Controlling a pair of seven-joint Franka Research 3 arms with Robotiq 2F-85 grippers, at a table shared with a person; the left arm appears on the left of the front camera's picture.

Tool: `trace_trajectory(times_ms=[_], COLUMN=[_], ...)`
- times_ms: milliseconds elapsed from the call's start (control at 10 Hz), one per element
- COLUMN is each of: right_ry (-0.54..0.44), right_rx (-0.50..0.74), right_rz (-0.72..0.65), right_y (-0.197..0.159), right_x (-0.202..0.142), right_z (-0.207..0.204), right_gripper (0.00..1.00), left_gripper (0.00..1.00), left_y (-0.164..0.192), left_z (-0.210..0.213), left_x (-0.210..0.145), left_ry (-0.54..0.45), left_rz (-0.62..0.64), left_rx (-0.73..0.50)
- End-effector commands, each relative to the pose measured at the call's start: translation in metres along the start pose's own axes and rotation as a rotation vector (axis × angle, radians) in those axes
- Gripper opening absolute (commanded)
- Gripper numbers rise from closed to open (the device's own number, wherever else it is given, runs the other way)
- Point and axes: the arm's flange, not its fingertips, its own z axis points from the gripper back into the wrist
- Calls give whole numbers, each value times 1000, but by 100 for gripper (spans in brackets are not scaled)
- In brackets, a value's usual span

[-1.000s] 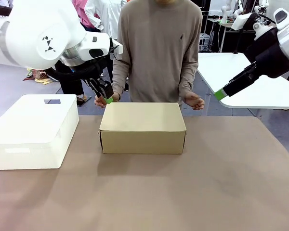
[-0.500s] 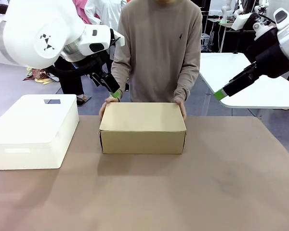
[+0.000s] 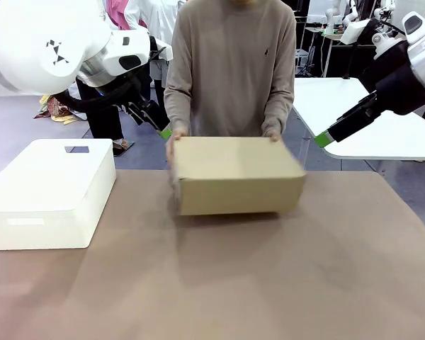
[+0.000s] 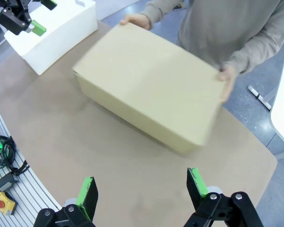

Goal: Pack the shoes into the box.
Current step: Press down on the lid of the Shoes Box.

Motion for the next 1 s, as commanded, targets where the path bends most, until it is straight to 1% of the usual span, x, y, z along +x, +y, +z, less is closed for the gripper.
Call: trace_trajectory(times_ms=[0, 900], right_ry=[-9, -9], right_rx=[-18, -18], right_rz=[-19, -19], right_y=[0, 0], right_x=[0, 0], right_z=[-2, -2], right_gripper=[100, 100], left_gripper=[100, 100], left_y=[-4, -4], left_z=[1, 1], left_x=[1, 1], left_ry=[3, 3], left_rz=[-8, -8], left_rx=[9, 9])
